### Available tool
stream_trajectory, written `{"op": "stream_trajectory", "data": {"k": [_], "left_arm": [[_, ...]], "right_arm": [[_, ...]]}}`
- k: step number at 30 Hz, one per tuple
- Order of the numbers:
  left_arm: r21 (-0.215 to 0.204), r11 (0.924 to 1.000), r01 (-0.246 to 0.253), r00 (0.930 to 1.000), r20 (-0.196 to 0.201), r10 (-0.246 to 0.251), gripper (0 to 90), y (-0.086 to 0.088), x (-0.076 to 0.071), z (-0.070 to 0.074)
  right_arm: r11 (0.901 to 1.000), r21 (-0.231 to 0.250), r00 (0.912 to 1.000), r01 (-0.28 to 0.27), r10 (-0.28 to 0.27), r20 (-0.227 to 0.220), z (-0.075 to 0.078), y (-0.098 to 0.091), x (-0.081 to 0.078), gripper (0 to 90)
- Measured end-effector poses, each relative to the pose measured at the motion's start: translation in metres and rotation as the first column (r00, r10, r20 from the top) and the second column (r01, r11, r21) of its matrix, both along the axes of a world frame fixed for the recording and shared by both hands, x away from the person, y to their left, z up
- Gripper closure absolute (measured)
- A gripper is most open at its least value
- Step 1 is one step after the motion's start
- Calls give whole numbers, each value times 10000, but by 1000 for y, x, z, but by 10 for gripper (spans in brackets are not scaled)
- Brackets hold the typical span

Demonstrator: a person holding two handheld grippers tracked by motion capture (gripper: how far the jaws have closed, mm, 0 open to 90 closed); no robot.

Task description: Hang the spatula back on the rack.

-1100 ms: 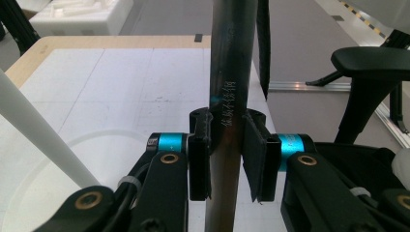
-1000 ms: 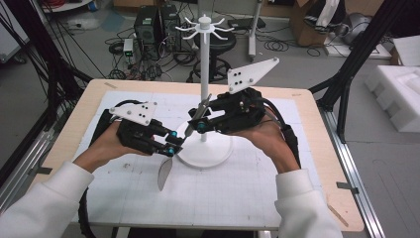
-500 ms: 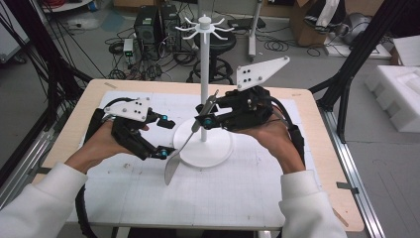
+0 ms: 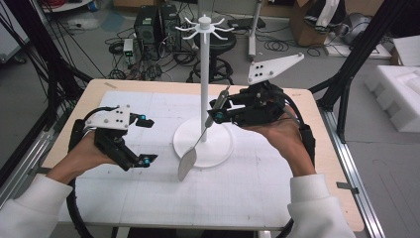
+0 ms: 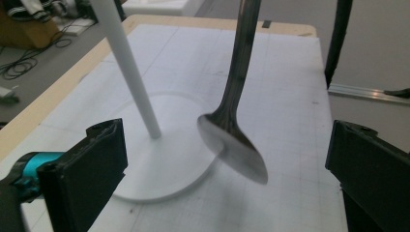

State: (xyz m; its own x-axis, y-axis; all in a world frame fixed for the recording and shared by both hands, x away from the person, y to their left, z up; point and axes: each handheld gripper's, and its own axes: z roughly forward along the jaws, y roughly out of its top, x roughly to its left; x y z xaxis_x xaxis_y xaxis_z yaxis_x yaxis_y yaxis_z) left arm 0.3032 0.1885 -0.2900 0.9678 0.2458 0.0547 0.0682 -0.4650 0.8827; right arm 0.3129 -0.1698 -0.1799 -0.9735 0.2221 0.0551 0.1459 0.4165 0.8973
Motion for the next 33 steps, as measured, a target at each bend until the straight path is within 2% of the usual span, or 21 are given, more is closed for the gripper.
{"op": "stream_trajectory", "data": {"k": [1, 7, 9, 13, 16, 21, 23, 28, 33], "left_arm": [[1, 10000, -26, 10000, 12, 26, 17, 2, -1, -1], [-62, 9980, -626, 9978, 201, 627, 17, 19, -8, -7], [-154, 9967, -796, 9967, 144, 798, 17, 25, -10, -11], [-171, 9929, -1177, 9930, 61, 1178, 17, 38, -13, -18], [-208, 9902, -1380, 9904, 25, 1380, 17, 44, -15, -22], [-255, 9889, -1461, 9892, 114, 1464, 17, 50, -18, -29], [-466, 9867, -1558, 9878, -34, 1558, 17, 53, -20, -33], [-593, 9841, -1675, 9858, -183, 1667, 17, 60, -25, -43], [-755, 9816, -1751, 9845, -241, 1738, 17, 64, -27, -54]], "right_arm": [[10000, 17, 9999, 70, -70, 99, 1, -1, 1, 696], [9995, -166, 9996, 285, -284, 28, 8, -3, 0, 696], [9989, -216, 9990, 417, -413, 153, 11, -4, 1, 696], [9973, -428, 9981, 604, -609, -104, 16, -5, 3, 696], [9946, -600, 9964, 843, -846, -20, 19, -5, 5, 696], [9912, -840, 9946, 1022, -1034, -104, 24, -4, 7, 696], [9906, -818, 9938, 1098, -1109, -90, 26, -3, 9, 696], [9871, -979, 9911, 1269, -1301, -274, 30, 0, 11, 696], [9823, -1139, 9884, 1488, -1511, -119, 34, 4, 16, 696]]}}
